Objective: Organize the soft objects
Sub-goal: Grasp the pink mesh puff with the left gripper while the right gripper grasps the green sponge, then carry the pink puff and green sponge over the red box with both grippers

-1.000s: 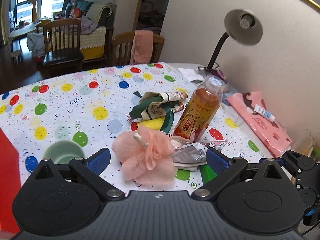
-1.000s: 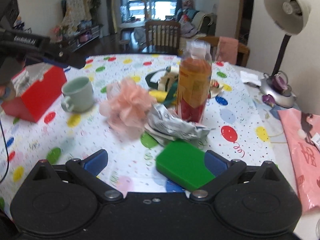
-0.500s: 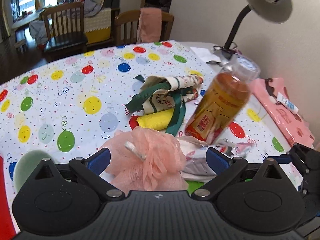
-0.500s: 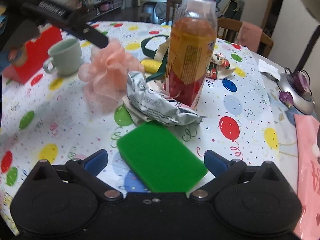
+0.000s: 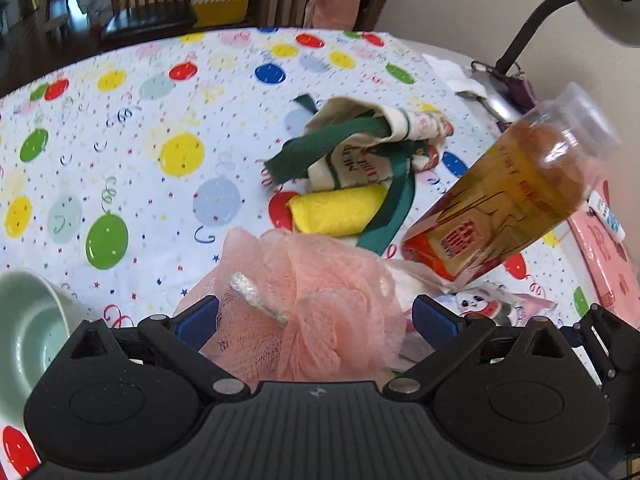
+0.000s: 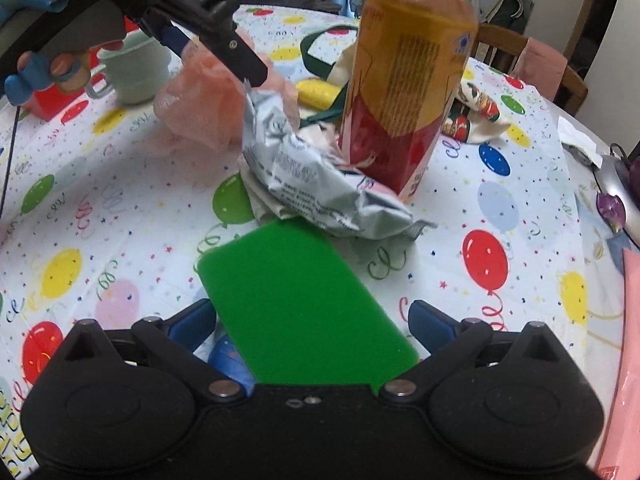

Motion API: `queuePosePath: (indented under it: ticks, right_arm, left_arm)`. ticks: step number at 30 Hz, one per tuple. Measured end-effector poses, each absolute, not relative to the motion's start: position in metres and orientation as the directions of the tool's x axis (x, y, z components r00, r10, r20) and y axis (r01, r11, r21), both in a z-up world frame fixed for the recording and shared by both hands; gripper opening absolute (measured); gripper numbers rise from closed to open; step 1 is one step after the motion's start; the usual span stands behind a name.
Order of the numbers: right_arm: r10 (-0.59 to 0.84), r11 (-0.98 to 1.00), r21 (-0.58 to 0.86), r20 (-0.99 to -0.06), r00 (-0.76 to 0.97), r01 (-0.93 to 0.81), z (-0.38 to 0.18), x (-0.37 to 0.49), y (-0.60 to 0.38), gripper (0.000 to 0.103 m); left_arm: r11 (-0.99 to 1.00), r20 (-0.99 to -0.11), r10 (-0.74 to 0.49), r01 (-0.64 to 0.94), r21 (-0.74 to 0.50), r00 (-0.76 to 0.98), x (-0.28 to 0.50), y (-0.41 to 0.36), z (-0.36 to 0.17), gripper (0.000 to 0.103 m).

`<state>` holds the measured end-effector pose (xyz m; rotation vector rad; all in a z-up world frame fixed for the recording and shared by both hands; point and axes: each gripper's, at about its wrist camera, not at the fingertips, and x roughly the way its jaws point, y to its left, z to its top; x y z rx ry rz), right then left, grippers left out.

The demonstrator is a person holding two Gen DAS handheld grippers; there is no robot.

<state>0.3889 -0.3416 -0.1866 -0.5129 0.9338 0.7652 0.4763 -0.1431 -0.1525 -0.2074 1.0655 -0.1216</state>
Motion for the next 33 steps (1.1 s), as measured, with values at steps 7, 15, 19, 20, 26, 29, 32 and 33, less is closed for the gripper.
queuePosePath:
  ticks: [7, 15, 19, 20, 26, 29, 32, 33]
  right_arm:
    - [0.345, 0.610, -0.095, -0.862, 0.371, -0.787, -0.191, 0.381, -0.340, 0.096]
    - [0.371, 0.643, -0.048, -0.853, 0.366, -0.765, -0.182, 0.366, -0.347, 0.077]
    - [0.387, 0.683, -0.015, -0.840, 0.379, -0.731, -0.177, 0.356, -0.349, 0.073]
    - [0.389, 0.698, -0.005, -0.837, 0.385, -0.716, -0.176, 0.354, -0.349, 0.073]
    - [0.401, 0.780, 0.073, -0.820, 0.408, -0.621, -0.171, 0.343, -0.350, 0.070]
    - [0.392, 0.807, 0.083, -0.817, 0.424, -0.584, -0.169, 0.336, -0.348, 0.069]
    - [0.402, 0.834, 0.128, -0.808, 0.432, -0.536, -0.166, 0.329, -0.350, 0.069]
    - [0.405, 0.842, 0.144, -0.805, 0.433, -0.520, -0.166, 0.327, -0.350, 0.069]
  left_arm:
    - [0.977, -0.874, -0.178, -0.023, -0.211, 0.453, 0.481, -0.140, -0.166, 0.101]
    - [0.989, -0.870, -0.138, 0.013, -0.149, 0.473, 0.473, -0.146, -0.163, 0.090]
    - [0.989, -0.866, -0.136, 0.011, -0.149, 0.482, 0.467, -0.146, -0.162, 0.071]
    - [0.989, -0.865, -0.137, 0.014, -0.148, 0.482, 0.466, -0.146, -0.162, 0.069]
    - [0.994, -0.853, -0.106, 0.031, -0.105, 0.511, 0.456, -0.152, -0.156, 0.049]
    - [0.995, -0.848, -0.103, 0.045, -0.093, 0.521, 0.453, -0.153, -0.153, 0.042]
    - [0.995, -0.841, -0.101, 0.051, -0.088, 0.531, 0.447, -0.153, -0.149, 0.037]
    - [0.995, -0.839, -0.099, 0.050, -0.085, 0.535, 0.445, -0.152, -0.148, 0.037]
